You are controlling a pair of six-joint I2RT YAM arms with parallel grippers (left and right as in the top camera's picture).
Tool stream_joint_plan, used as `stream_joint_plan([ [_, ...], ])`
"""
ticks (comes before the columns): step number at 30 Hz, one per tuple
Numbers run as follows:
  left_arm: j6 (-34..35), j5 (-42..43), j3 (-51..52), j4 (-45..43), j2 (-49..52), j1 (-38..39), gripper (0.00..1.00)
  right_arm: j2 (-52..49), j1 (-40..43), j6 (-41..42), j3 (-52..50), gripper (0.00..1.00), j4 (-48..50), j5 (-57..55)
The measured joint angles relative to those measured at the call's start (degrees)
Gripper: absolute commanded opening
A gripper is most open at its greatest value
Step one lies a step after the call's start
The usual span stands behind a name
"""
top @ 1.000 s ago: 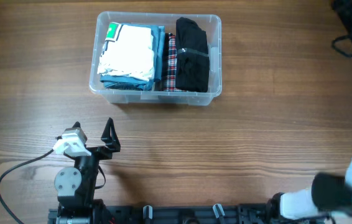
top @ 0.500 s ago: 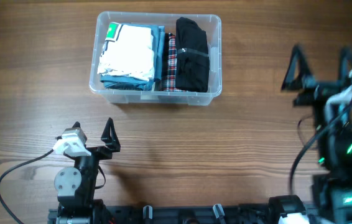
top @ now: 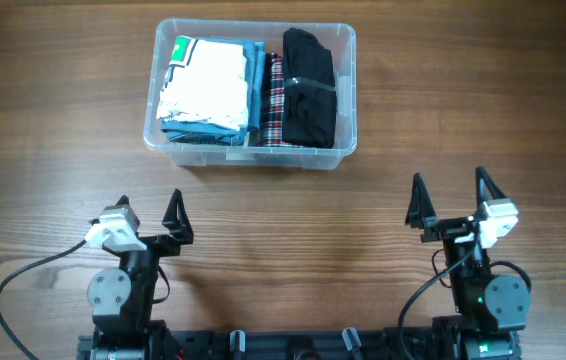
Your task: Pack container
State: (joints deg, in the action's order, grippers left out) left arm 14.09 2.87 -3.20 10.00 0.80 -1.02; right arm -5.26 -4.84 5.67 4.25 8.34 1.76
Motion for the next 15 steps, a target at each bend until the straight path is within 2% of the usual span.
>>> stream_joint_plan([
  [5,0.0,0.0,0.0,0.0,0.0,0.0,1.0,4.0,0.6,-0.3,-3.1,1.0,-2.9,1.5],
  [8,0.0,0.0,0.0,0.0,0.0,0.0,1.0,4.2,4.0,-0.6,-3.7,1.0,-7.2,4.5],
  [15,0.0,0.0,0.0,0.0,0.0,0.0,1.0,4.3,5.4,-1.5,-3.8,1.0,-7.9,5.7],
])
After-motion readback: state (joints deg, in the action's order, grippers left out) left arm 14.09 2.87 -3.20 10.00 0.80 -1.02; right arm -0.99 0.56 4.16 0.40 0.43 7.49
